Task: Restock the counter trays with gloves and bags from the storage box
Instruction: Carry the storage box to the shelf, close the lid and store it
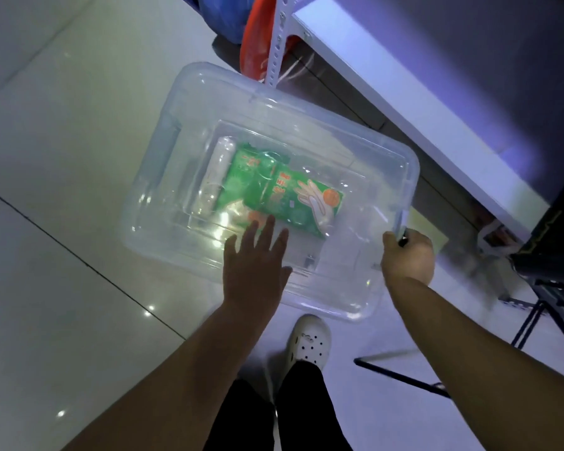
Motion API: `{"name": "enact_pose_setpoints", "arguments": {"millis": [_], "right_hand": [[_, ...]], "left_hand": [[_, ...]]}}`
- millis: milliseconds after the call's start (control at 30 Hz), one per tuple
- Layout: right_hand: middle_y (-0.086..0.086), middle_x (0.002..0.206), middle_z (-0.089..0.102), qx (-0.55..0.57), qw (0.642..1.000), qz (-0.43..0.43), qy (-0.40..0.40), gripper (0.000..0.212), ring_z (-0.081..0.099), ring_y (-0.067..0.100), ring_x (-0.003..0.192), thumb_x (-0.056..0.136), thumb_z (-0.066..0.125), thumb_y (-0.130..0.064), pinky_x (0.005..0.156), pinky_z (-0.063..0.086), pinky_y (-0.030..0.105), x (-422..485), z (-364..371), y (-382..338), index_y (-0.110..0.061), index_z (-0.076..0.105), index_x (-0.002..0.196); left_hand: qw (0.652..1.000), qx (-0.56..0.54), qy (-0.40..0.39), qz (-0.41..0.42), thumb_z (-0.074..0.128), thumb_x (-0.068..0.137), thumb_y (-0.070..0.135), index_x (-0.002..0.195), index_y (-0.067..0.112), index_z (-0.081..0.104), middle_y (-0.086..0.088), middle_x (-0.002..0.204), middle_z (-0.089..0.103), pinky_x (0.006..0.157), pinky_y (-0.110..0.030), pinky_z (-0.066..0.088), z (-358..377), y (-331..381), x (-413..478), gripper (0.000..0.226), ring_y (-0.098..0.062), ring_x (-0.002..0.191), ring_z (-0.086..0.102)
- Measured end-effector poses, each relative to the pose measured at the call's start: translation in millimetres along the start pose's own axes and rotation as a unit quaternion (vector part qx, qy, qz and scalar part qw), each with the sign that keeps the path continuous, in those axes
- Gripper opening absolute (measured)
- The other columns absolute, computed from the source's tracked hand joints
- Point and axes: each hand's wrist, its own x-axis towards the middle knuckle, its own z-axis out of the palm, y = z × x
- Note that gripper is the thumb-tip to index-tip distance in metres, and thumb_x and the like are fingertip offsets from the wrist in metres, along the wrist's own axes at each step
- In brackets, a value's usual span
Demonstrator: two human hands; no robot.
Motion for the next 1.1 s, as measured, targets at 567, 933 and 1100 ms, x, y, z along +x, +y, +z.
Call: {"name": "enact_pose_setpoints", "arguments": {"millis": [567, 933, 1100], "right_hand": [[0.011, 0.082, 0.063, 0.02, 0.891, -0.442, -0.102, 0.027, 0.059, 0.025, 0.07, 0.069, 0.079, -0.01, 0.065, 0.05, 0.035, -33.9, 81.4, -139.5, -0.009, 0.067, 0.093], [0.02, 0.095, 0.063, 0.002, 0.953, -0.294, 0.066, 0.02, 0.057, 0.038, 0.086, 0.081, 0.063, 0.001, 0.078, 0.046, 0.047, -6.1, 35.0, -71.8, -0.005, 0.064, 0.1], [0.03, 0.104, 0.052, -0.063, 0.985, -0.128, 0.093, 0.027, 0.051, 0.045, 0.095, 0.088, 0.058, -0.01, 0.082, 0.044, 0.052, -1.2, 9.2, -18.2, 0.004, 0.051, 0.11]], "left_hand": [[0.88, -0.382, -0.133, -0.25, 0.076, 0.073, 0.037, 0.128, 0.005, 0.041, -0.011, 0.123, 0.05, 0.069, -0.028, 0.049, -62.8, -222.4, 116.6, 0.073, -0.021, 0.093, 0.056], [0.948, -0.207, 0.127, -0.205, 0.065, 0.084, 0.031, 0.117, 0.009, 0.055, -0.013, 0.103, 0.048, 0.076, -0.035, 0.042, -54.5, -189.7, 95.6, 0.041, -0.028, 0.101, 0.047], [0.947, -0.173, 0.18, -0.201, 0.063, 0.087, 0.021, 0.109, 0.003, 0.058, -0.015, 0.093, 0.049, 0.071, -0.033, 0.037, -49.5, -179.2, 92.5, 0.03, -0.033, 0.096, 0.047]]}}
